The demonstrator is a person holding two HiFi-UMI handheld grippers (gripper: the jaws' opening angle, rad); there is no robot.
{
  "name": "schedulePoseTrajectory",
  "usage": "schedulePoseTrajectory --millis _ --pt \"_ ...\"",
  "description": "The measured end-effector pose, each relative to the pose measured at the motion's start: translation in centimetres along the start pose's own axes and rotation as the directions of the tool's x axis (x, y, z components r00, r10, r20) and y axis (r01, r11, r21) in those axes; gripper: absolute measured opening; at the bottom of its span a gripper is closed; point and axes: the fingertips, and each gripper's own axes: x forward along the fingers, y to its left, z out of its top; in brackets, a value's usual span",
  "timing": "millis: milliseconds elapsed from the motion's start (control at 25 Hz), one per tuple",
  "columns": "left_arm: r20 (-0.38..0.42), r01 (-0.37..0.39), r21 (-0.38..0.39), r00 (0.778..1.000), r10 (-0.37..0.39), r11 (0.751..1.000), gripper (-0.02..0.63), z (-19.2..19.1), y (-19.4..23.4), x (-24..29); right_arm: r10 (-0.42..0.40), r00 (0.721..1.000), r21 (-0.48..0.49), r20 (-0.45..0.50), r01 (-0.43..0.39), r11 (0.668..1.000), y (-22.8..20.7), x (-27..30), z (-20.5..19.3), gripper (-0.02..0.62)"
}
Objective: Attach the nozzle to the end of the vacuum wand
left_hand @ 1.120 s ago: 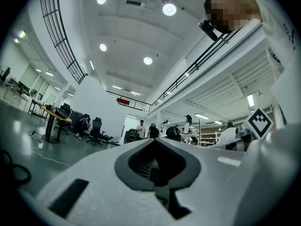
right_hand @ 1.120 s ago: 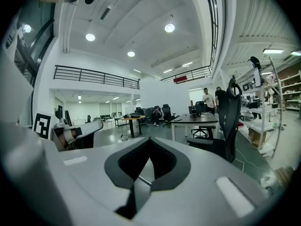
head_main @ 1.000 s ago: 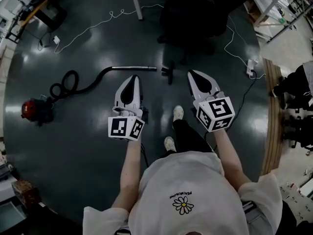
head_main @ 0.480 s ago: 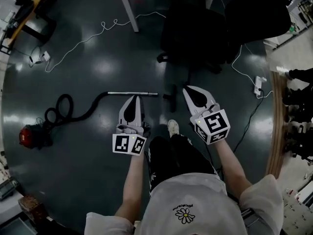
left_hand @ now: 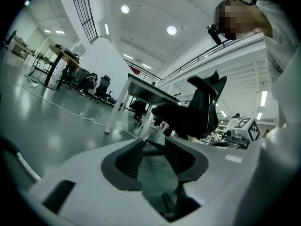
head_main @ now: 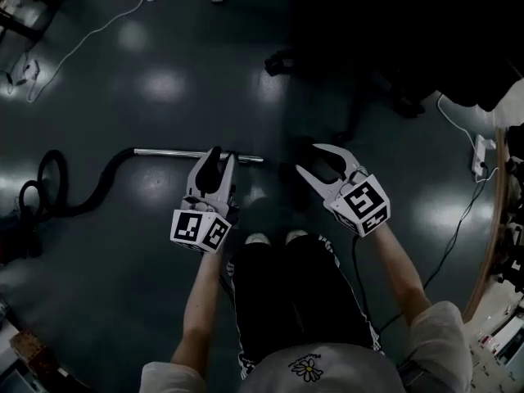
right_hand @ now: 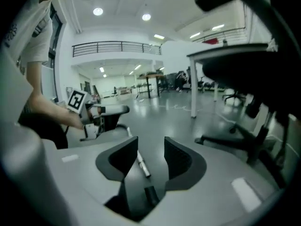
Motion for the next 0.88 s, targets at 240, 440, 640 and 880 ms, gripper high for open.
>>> schedulePoseTrajectory --millis 240,440,640,880 --pt "-0.202 0.094 0.267 0.978 -0.040 0.959 0.257 -17.7 10.0 2.2 0.240 0.923 -0.103 -0.299 -0.282 0.954 -0.1 9.6 -20.3 0.232" --pt "-0.450 0.333 0.497 0.889 -0.091 0.802 0.300 -21.6 12.2 0.9 0.240 0.873 -0.131 -0.425 -0.322 0.938 0.1 11.2 -25.0 0.233" --pt "-0.750 0.664 0.637 0.652 0.114 0.393 0.321 -26.7 16.7 -1.3 0.224 0.834 -0.154 -0.505 -0.342 0.927 0.5 12.4 -27.0 0.207" --pt "-0.814 0.847 0.532 0.508 0.282 0.012 0.252 -28.6 18.6 0.1 0.190 0.825 -0.170 -0.531 -0.324 0.931 0.4 12.7 -27.5 0.196"
